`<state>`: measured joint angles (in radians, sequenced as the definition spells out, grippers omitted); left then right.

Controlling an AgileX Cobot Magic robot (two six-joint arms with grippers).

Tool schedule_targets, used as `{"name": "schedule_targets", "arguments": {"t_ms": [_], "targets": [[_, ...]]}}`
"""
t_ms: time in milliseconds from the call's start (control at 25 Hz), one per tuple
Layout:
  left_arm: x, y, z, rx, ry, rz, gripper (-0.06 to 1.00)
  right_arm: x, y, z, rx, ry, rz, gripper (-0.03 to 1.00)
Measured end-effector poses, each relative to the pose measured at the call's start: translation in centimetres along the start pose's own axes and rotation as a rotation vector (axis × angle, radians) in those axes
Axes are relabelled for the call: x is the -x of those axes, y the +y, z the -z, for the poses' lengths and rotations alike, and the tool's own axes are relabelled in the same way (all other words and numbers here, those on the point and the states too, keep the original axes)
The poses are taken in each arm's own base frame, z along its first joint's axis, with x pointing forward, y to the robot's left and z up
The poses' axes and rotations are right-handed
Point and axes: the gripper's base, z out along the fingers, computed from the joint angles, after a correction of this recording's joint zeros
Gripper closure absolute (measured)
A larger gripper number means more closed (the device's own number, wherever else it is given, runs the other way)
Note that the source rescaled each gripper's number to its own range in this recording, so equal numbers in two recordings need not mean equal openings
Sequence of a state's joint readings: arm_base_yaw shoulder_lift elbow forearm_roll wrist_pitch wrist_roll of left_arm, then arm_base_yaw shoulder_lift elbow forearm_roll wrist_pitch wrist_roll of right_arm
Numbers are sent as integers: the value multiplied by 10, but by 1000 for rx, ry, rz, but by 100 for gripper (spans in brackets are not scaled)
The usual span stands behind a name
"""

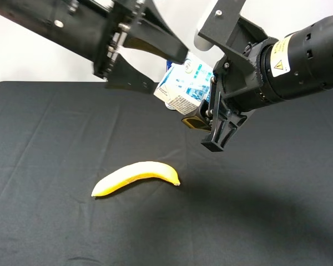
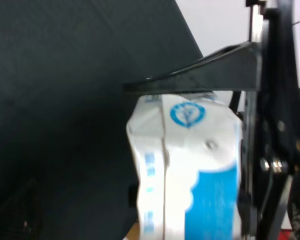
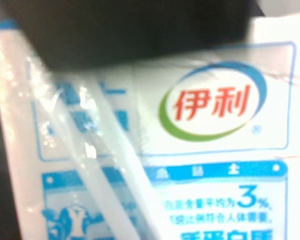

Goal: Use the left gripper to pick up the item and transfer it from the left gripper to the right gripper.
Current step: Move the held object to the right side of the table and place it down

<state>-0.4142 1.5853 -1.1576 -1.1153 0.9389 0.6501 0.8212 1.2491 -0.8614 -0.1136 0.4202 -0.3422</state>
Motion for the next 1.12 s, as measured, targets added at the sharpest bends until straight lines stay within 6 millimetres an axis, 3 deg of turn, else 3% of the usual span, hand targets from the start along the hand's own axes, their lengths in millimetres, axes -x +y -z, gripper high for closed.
{"name": "schedule_targets", "arguments": {"t_ms": [280, 520, 760, 960, 1120], "targets": [[-15, -15, 50, 154, 17, -76, -3, 0, 0, 0, 0, 0, 0, 96], [-40, -46, 99, 354, -31, -164, -3, 0, 0, 0, 0, 0, -2, 96], [-78, -77, 143, 621, -135, -153, -3, 0, 0, 0, 0, 0, -3, 96], [-121, -96, 179, 856, -193, -102, -3, 0, 0, 0, 0, 0, -14, 96], [-150, -111, 204, 999, -345, -97, -3, 0, 0, 0, 0, 0, -18, 96]]}}
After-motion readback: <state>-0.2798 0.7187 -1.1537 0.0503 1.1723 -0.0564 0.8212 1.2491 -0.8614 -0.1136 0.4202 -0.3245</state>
